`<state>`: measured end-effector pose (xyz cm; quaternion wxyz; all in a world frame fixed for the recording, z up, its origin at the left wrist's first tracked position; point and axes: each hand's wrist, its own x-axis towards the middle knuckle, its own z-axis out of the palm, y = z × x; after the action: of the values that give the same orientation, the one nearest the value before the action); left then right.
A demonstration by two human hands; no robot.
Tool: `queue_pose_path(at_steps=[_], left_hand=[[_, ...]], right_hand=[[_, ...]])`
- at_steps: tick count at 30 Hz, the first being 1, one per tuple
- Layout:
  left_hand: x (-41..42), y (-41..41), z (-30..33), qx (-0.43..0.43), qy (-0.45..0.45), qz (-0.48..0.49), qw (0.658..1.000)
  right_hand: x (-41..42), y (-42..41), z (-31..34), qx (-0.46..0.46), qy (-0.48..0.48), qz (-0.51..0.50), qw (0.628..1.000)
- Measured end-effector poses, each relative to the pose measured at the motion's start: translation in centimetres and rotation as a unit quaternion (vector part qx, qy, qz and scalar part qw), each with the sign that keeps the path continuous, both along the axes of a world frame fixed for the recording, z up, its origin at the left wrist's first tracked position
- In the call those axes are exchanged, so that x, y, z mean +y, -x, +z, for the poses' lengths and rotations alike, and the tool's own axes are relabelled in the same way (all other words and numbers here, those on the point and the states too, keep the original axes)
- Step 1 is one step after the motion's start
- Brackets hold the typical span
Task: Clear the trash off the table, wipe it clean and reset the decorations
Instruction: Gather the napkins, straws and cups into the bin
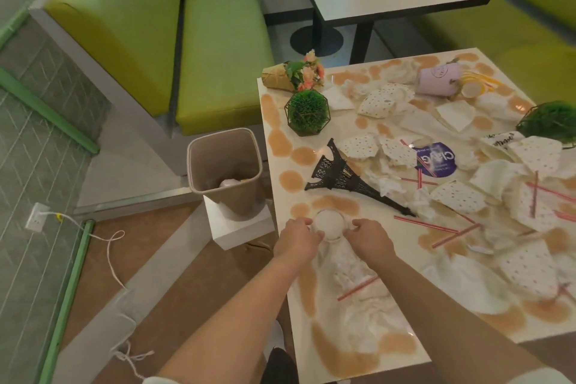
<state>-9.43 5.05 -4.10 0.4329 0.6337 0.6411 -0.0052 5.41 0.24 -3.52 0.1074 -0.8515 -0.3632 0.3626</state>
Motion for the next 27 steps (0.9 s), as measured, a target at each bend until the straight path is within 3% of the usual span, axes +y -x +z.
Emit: queue_pose_path(at_steps=[6, 10, 20, 27], left_hand=[[-0.6, -1.1, -0.4, 0.007, -0.016, 0.019, 1.0], [-1.0, -1.3, -0.3, -0.058, 0.003, 0.105, 0.993], [0.6, 1.7, 1.5, -0.236, -0.004, 0.271, 0.933], [6.4, 7.2, 2.6, -0.266, -0.008, 0.358, 0.895]], right_hand=[[0.0, -0.1, -0.4, 0.034, -0.007, 0.024, 0.999], [0.1, 0.4, 0.5, 0.027, -0.016, 0.019, 0.999], [2.9, 3.4, 2.4, 0.105, -0.097, 0.02, 0.989], [7.5, 7.6, 2.8, 0.154, -0.131, 0.025, 0.979]])
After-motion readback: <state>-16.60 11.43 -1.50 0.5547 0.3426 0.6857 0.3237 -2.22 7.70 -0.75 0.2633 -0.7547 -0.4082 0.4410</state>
